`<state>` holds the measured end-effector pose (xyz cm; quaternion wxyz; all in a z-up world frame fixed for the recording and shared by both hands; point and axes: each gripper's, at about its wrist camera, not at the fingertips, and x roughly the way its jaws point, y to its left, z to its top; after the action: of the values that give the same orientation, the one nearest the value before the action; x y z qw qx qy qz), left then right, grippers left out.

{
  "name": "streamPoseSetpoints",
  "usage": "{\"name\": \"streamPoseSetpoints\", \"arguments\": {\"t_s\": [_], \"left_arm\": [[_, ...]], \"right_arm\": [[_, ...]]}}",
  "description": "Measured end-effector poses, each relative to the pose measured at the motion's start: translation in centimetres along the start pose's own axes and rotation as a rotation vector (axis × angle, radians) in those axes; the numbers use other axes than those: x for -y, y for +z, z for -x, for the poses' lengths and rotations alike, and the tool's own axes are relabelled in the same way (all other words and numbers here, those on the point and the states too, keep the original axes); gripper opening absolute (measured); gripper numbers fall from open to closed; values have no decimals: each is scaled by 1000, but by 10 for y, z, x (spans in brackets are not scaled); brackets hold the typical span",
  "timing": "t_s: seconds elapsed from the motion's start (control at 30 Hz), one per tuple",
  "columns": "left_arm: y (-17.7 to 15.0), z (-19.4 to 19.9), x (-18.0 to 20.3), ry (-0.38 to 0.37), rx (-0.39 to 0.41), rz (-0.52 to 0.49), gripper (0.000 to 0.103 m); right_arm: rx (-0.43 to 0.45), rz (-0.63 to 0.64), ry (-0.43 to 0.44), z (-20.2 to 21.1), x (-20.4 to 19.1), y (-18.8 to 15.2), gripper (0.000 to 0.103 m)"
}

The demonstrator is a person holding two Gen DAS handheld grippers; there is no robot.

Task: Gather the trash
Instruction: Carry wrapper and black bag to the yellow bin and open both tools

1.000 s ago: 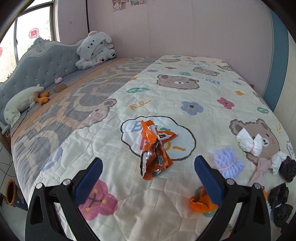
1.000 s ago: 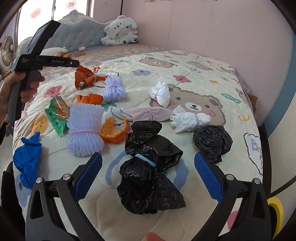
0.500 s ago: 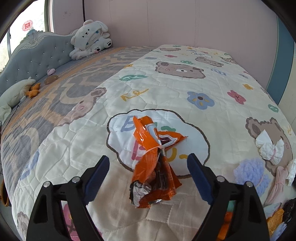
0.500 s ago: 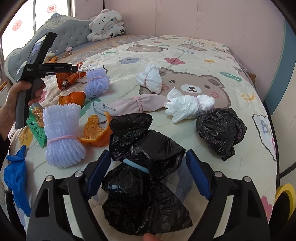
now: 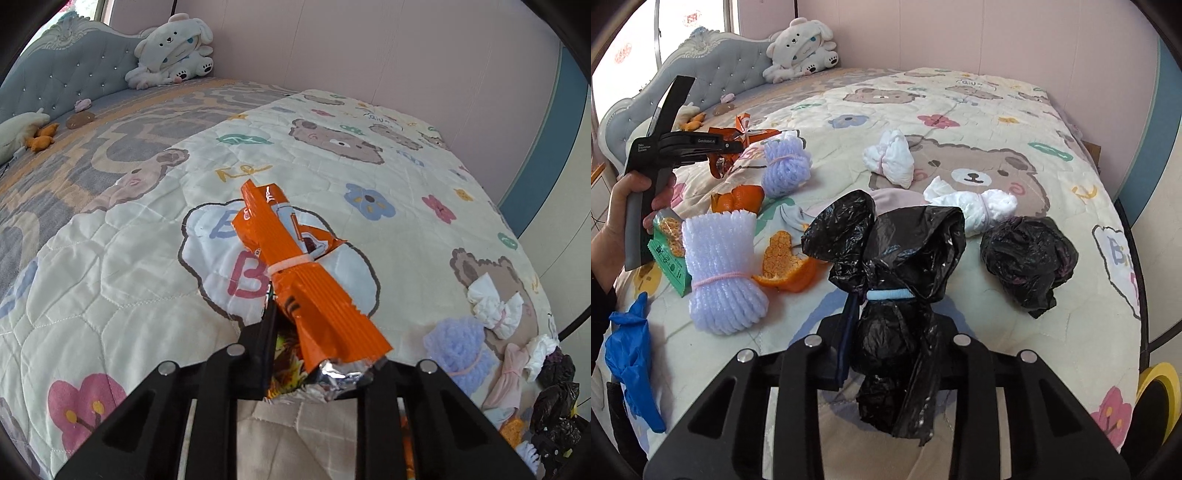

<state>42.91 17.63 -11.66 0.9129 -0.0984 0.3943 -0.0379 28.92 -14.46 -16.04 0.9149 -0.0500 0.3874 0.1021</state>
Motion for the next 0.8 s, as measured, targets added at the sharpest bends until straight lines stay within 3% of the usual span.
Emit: {"name": "streamPoseSetpoints", "arguments": {"t_s": [0.2, 0.37, 0.57, 0.8], "left_arm": [[-15, 36, 12, -33, 30, -45, 19], [-33, 77, 45, -92, 62, -103, 19], [-53, 120, 123, -173, 83, -231, 20], [-87, 145, 231, -276, 70, -389, 20]], "right_arm": [[29, -5, 12, 31, 0, -6, 30], [40, -33, 12, 64, 10, -23, 30], [83, -103, -30, 110, 48, -48, 30], [131, -191, -136, 164, 108, -76, 30]]}}
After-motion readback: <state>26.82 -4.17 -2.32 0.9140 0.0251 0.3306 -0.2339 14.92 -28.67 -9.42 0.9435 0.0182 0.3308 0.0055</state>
